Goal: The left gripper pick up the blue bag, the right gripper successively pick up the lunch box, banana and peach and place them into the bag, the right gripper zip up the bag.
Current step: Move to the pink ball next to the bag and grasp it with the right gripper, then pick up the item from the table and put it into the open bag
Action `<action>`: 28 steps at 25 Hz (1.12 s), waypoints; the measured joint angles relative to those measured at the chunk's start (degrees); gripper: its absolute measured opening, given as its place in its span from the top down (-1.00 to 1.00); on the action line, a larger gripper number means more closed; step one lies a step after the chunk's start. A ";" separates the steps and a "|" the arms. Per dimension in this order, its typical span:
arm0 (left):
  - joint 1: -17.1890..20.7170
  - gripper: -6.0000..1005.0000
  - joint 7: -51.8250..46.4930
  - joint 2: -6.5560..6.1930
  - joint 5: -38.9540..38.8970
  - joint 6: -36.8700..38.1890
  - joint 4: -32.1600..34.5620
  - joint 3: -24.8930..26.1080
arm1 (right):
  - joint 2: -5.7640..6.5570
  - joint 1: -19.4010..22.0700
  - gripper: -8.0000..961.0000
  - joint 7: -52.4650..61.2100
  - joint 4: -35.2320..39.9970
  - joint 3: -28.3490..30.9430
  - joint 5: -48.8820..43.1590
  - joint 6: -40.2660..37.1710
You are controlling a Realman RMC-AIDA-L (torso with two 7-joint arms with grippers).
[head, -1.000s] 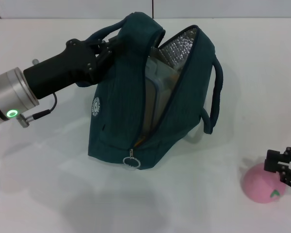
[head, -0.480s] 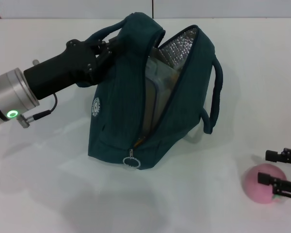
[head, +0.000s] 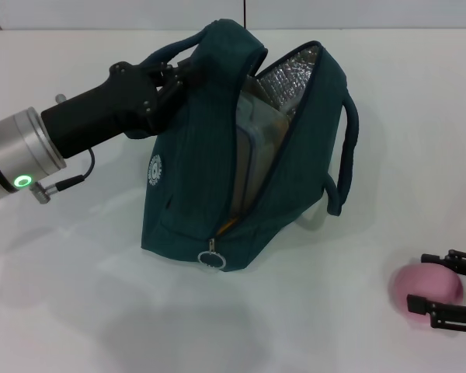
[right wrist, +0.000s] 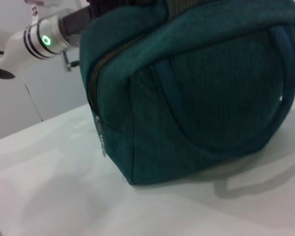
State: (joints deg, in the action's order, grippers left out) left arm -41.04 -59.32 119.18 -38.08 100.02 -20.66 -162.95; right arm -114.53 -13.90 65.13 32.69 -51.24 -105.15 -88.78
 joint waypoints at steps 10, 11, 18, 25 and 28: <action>-0.10 0.92 0.09 0.00 -0.02 -0.09 0.09 0.00 | 0.02 -0.27 -0.48 0.33 0.46 0.04 -1.08 0.56; -0.10 0.92 0.09 0.00 -0.02 -0.09 0.09 0.00 | 0.02 -0.27 -0.44 0.33 0.49 0.11 -1.09 0.54; 0.00 0.92 0.09 0.07 -0.11 -0.09 0.09 0.00 | 0.11 0.16 0.01 0.34 0.56 1.07 -0.46 0.48; 0.05 0.92 0.09 0.09 -0.18 -0.07 0.09 0.00 | 0.06 0.35 0.25 -1.60 0.42 3.93 0.41 -1.08; 0.23 0.92 0.09 0.09 -0.48 -0.02 0.09 0.00 | -0.01 0.73 0.31 -4.79 -0.44 7.02 2.76 -3.51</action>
State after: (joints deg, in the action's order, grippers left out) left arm -40.81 -59.24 119.27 -38.55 100.00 -20.57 -162.95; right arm -114.54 -13.17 60.34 32.25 -44.23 -102.39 -92.29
